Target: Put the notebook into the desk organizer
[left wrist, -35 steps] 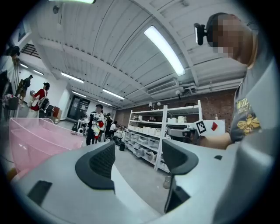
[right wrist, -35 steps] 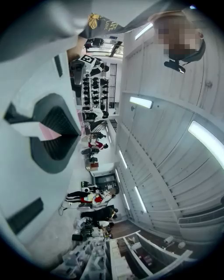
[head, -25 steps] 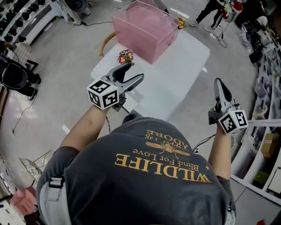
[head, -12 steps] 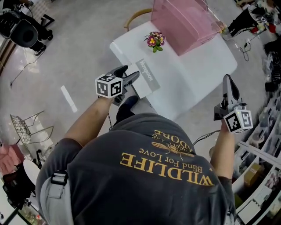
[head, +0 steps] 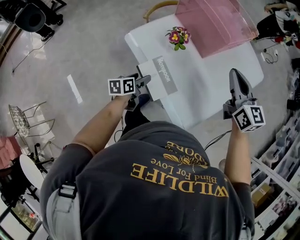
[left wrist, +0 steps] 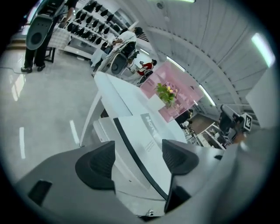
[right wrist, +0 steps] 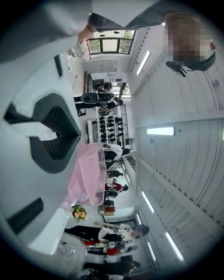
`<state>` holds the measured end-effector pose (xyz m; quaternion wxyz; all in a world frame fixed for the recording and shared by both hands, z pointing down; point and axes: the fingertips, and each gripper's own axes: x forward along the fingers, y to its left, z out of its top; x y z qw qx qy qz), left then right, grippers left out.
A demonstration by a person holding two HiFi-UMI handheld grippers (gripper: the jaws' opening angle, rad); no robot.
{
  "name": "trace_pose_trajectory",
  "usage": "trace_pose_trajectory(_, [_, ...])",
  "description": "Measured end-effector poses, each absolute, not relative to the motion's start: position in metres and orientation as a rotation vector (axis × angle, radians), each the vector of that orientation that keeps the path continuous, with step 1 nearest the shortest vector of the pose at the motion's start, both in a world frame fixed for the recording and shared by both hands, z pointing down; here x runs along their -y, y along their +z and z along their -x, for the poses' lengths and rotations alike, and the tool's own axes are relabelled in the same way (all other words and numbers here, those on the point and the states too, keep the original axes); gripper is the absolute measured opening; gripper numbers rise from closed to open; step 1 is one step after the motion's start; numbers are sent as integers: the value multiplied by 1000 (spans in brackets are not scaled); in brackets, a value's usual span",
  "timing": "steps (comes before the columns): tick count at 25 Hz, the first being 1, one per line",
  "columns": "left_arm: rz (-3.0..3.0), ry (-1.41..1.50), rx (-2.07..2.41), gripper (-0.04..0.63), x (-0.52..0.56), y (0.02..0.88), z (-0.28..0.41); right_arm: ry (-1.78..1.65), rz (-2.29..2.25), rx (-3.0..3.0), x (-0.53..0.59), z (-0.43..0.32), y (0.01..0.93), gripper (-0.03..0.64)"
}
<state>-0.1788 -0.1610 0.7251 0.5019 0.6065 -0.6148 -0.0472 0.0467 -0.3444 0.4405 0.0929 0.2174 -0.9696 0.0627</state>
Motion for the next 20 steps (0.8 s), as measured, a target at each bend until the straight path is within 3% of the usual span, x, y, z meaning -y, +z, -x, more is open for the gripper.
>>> trace_pose_trajectory(2, [-1433, -128, 1477, 326, 162, 733, 177, 192, -614, 2871, 342, -40, 449, 0])
trace_pose_trajectory(5, [-1393, -97, 1498, 205, 165, 743, 177, 201, -579, 2859, 341, -36, 458, 2])
trace_pose_trajectory(13, [-1352, -161, 1468, 13, 161, 714, 183, 179, -621, 2863, 339, -46, 448, 2])
trace_pose_trajectory(20, [-1420, -413, 1337, 6, 174, 627, 178, 172, -740, 2880, 347, -67, 424, 0])
